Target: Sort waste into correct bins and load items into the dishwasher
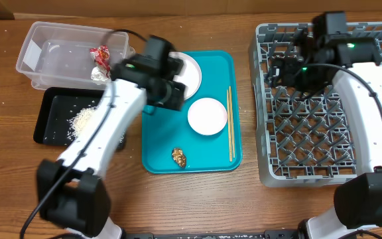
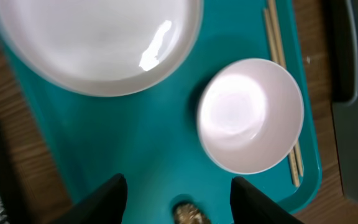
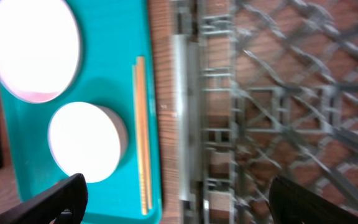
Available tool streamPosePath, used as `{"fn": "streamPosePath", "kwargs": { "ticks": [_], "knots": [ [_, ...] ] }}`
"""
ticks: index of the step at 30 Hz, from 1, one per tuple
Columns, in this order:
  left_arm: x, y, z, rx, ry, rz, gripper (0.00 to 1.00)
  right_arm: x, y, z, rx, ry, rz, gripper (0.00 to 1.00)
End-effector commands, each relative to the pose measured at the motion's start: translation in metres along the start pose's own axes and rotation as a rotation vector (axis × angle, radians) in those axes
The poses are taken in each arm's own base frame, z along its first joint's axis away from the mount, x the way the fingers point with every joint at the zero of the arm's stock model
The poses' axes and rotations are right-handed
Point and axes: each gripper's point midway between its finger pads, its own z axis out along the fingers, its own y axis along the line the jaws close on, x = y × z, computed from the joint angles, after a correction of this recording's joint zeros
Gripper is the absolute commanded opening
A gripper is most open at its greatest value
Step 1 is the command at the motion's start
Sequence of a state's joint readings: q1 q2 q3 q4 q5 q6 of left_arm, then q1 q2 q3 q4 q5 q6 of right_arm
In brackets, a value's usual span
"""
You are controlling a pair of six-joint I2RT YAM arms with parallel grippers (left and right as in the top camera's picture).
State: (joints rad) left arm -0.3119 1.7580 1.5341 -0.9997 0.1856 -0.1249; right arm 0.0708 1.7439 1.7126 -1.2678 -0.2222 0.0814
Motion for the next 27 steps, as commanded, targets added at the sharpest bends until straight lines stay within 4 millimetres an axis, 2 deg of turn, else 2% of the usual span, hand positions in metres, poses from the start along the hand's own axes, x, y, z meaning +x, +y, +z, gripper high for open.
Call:
{"fn": "streamPosePath", "kwargs": {
  "ticks": [1,5,7,9,15,20,24,27],
  "knots": [
    [-0.016,0.036,-0.057,-0.033,-0.132,-0.158,0.58,0.002,0.038,0.006,-0.056,-0.009,-0.092,0.95],
    [-0.008,0.069,-0.079,-0.068,-0.151,-0.260,0.62,0.007,0.071,0.021,-0.085,0.003,-0.171,0.90],
    [-0.002,0.083,-0.083,-0.083,-0.139,-0.300,0.62,0.013,0.085,0.033,-0.091,0.030,-0.189,0.88],
    [0.003,0.090,-0.083,-0.090,-0.122,-0.321,0.61,0.018,0.091,0.045,-0.067,0.057,-0.171,0.86],
    [0.007,0.093,-0.083,-0.094,-0.111,-0.332,0.61,0.046,0.097,0.087,0.009,0.194,-0.134,0.83],
    [0.006,0.093,-0.083,-0.094,-0.113,-0.331,0.62,0.069,0.086,0.124,0.066,0.329,-0.114,0.82],
    [0.006,0.093,-0.083,-0.094,-0.113,-0.331,0.61,0.080,0.078,0.145,0.093,0.398,-0.101,0.77],
    [0.006,0.093,-0.083,-0.094,-0.113,-0.331,0.61,0.085,0.075,0.153,0.102,0.422,-0.097,0.72]
  ]
}}
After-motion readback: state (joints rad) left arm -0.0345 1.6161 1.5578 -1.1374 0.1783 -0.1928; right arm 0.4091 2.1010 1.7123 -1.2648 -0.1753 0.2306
